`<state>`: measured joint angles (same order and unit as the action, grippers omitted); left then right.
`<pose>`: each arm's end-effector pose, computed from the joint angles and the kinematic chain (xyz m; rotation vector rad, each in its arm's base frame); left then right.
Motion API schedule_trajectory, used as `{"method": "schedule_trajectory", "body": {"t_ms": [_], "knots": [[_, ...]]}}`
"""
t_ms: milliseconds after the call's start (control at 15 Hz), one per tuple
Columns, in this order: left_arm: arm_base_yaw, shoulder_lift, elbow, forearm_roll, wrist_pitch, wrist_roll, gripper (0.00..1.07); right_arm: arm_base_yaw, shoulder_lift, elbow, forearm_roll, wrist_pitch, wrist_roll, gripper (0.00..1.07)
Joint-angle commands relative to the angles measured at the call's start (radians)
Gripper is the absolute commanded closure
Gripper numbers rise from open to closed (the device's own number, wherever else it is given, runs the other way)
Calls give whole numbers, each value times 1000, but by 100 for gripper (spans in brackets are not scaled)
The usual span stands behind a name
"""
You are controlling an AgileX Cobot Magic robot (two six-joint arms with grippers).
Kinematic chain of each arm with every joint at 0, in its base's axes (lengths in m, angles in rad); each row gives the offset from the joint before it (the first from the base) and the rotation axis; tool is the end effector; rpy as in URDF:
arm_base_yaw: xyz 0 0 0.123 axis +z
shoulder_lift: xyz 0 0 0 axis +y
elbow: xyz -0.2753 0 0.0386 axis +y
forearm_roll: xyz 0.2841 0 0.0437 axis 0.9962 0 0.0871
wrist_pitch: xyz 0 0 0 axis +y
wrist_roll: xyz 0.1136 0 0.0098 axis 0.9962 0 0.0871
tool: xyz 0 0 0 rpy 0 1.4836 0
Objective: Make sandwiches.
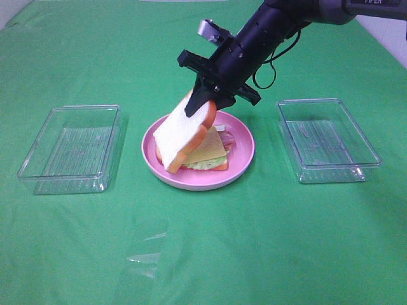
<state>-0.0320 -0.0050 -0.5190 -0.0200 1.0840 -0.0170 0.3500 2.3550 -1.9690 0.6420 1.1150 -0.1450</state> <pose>0.0500 -0.0036 0.2882 0.0168 2.0438 -0.0545 0.4722 0.2377 0.1310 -0.3639 2.8904 0.9151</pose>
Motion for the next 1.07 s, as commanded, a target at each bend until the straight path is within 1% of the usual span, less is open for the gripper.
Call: {"method": "schedule_trajectory", "body": {"t_ms": [67,133,200,267,333,400,467,600,667,867,933,1000,1067], "knots": [[2,-16,1,4,-10,-3,4,0,8,2,-21,-9,-17,97],[2,-16,1,4,-10,-3,4,0,8,2,-33,-10,-16,93],[2,-16,1,4,-10,-3,4,0,8,2,-47,-16,-15,82],[2,-16,1,4,-10,-3,4,0,8,2,-64,-18,-14,63],[2,-16,1,4,-10,-3,4,0,8,2,-76,-18,-14,51],[2,-16,1,4,-10,-3,4,0,5,2,-97,-16,-17,31],[2,-16,1,4,-10,-3,4,0,-18,0,-153,-5,-20,14],[2,-16,1,4,-10,-3,4,0,-74,0,-236,4,-20,14],[2,-16,1,4,-10,-3,4,0,-87,0,-258,7,-20,14],[2,-16,1,4,-10,-3,4,0,-203,0,-392,51,3,14],[2,-16,1,4,-10,-3,4,0,-222,0,-410,65,12,14],[2,-16,1,4,-10,-3,4,0,-292,0,-458,140,17,14],[2,-16,1,4,-10,-3,4,0,-327,0,-473,188,17,14]]}}
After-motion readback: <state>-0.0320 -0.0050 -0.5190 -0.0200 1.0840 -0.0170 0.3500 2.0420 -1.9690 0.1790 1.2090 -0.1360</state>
